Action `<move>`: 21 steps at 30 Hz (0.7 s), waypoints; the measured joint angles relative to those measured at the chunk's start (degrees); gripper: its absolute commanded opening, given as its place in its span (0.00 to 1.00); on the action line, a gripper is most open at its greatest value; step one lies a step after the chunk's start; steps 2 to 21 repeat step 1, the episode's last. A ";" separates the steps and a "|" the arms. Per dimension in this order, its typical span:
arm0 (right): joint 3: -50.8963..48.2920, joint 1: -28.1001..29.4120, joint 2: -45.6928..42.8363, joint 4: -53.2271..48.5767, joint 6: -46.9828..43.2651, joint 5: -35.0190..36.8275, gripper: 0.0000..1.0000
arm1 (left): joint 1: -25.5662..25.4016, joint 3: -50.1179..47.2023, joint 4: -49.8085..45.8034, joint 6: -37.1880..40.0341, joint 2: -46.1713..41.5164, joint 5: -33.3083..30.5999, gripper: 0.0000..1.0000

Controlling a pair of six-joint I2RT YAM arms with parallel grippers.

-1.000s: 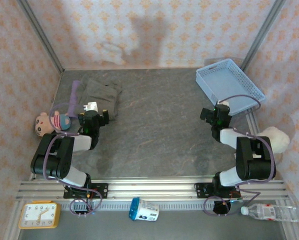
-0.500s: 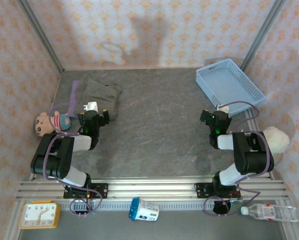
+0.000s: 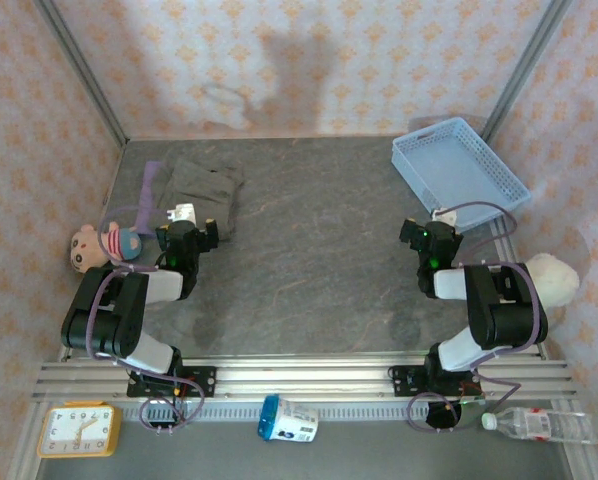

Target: Fold and stack the mixed laundry pile

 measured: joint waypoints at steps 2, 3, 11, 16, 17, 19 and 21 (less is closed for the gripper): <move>0.00 0.00 0.00 0.00 0.00 0.00 0.99 | 0.00 0.00 0.00 0.00 0.00 0.00 1.00; 0.00 0.00 0.00 0.00 0.00 0.00 0.99 | 0.00 0.00 0.00 0.00 0.00 0.00 1.00; 0.00 0.00 0.00 0.00 0.00 0.00 0.99 | 0.00 0.00 0.00 0.00 0.00 0.00 1.00; 0.00 0.00 0.00 0.00 0.00 0.00 0.99 | 0.00 0.00 0.00 0.00 0.00 0.00 1.00; 0.00 0.00 0.00 0.00 0.00 0.00 0.99 | 0.00 0.00 0.00 0.00 0.00 0.00 1.00; 0.00 0.00 0.00 0.00 0.00 0.00 0.99 | 0.00 0.00 0.00 0.00 0.00 0.00 1.00; 0.00 0.00 0.00 0.00 0.00 0.00 0.99 | 0.00 0.00 0.00 0.00 0.00 0.00 1.00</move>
